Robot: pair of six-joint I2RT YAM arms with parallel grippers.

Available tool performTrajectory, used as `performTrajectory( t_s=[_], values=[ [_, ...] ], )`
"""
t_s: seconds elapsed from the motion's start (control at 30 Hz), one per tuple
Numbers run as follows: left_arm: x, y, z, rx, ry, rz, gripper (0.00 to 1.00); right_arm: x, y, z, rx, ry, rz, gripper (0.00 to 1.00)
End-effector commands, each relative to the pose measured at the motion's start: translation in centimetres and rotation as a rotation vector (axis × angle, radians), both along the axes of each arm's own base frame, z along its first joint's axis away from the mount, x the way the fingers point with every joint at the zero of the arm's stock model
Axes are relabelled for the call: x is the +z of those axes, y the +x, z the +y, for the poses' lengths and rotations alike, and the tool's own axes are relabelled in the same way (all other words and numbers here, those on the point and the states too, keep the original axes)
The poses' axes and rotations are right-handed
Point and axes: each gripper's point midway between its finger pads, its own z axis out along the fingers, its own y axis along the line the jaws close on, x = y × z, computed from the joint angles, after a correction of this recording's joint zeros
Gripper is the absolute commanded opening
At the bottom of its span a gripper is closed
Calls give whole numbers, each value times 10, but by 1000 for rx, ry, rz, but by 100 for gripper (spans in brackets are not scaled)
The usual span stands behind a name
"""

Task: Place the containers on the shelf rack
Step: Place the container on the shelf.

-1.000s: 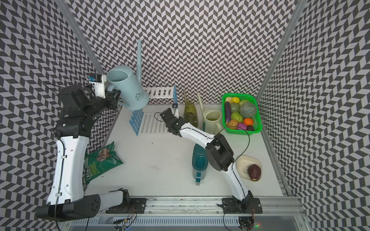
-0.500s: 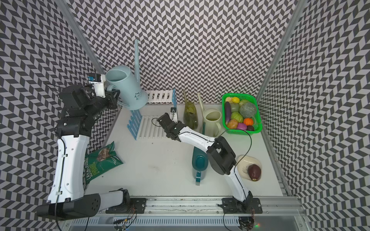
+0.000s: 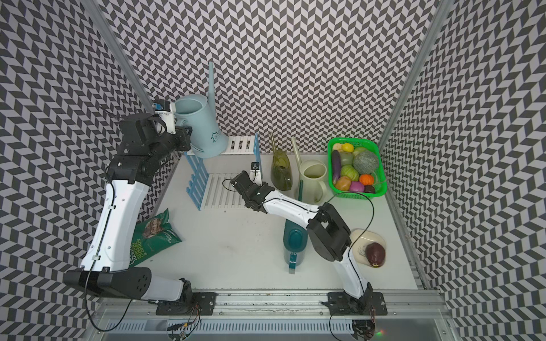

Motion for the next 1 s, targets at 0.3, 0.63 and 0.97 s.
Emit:
performTrajectory(
  t_s=[0.3,0.63,0.97],
  values=[
    [37,5,9,107,14,-101,0,8,-19,-7,18,-12,15,2],
    [22,18,6,106,22,-64,0,5,-18,-7,16,-15,13,1],
    [17,20,9,133,17,-44,10,3,-19,-10,11,-15,6,7]
  ],
)
